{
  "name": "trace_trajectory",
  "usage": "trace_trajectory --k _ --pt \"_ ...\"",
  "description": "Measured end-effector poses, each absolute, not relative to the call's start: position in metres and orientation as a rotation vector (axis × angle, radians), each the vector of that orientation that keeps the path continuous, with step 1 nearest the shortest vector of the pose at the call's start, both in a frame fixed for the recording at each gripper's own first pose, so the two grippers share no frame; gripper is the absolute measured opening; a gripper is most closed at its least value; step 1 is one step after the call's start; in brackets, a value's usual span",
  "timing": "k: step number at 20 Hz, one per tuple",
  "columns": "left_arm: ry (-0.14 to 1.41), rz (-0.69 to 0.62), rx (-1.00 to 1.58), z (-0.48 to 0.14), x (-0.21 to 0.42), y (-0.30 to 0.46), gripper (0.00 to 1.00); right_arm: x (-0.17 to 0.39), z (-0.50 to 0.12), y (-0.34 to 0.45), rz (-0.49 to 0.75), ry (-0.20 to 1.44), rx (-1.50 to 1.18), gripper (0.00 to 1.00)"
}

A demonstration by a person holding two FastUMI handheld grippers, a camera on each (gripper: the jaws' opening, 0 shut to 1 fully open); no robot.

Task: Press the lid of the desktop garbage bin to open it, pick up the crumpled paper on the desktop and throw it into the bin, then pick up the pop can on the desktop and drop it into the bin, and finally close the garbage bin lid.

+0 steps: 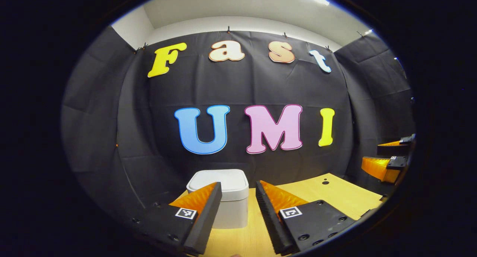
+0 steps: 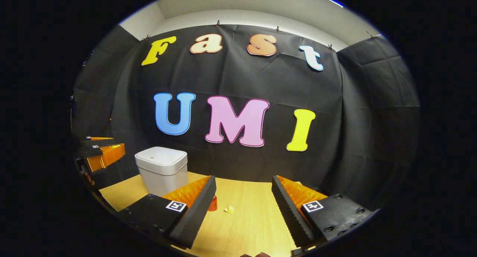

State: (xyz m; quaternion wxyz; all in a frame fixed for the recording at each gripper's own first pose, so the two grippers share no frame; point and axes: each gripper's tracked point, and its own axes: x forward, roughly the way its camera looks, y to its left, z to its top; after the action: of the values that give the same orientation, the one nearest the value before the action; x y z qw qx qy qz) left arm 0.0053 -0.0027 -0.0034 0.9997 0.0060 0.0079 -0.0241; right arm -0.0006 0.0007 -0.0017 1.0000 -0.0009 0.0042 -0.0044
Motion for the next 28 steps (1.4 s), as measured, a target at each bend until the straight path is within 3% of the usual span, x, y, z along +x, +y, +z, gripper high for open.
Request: trace_trajectory --k 4,7,17,28 --pt "0.02 -0.092 0.043 0.002 0.012 0.001 0.41 -0.001 -0.002 0.003 -0.005 0.011 -0.008 0.96" --pt "0.028 -0.105 0.023 0.005 0.027 0.01 0.07 -0.004 -0.002 0.003 -0.01 0.013 -0.009 0.96" --pt "0.188 -0.162 -0.051 -0.02 0.151 0.051 0.06 -0.015 0.002 -0.026 -0.089 0.009 -0.032 0.96" --pt "0.417 -0.137 -0.016 -0.1 0.217 0.062 0.06 -0.017 -0.007 -0.05 -0.159 0.032 -0.025 0.96"
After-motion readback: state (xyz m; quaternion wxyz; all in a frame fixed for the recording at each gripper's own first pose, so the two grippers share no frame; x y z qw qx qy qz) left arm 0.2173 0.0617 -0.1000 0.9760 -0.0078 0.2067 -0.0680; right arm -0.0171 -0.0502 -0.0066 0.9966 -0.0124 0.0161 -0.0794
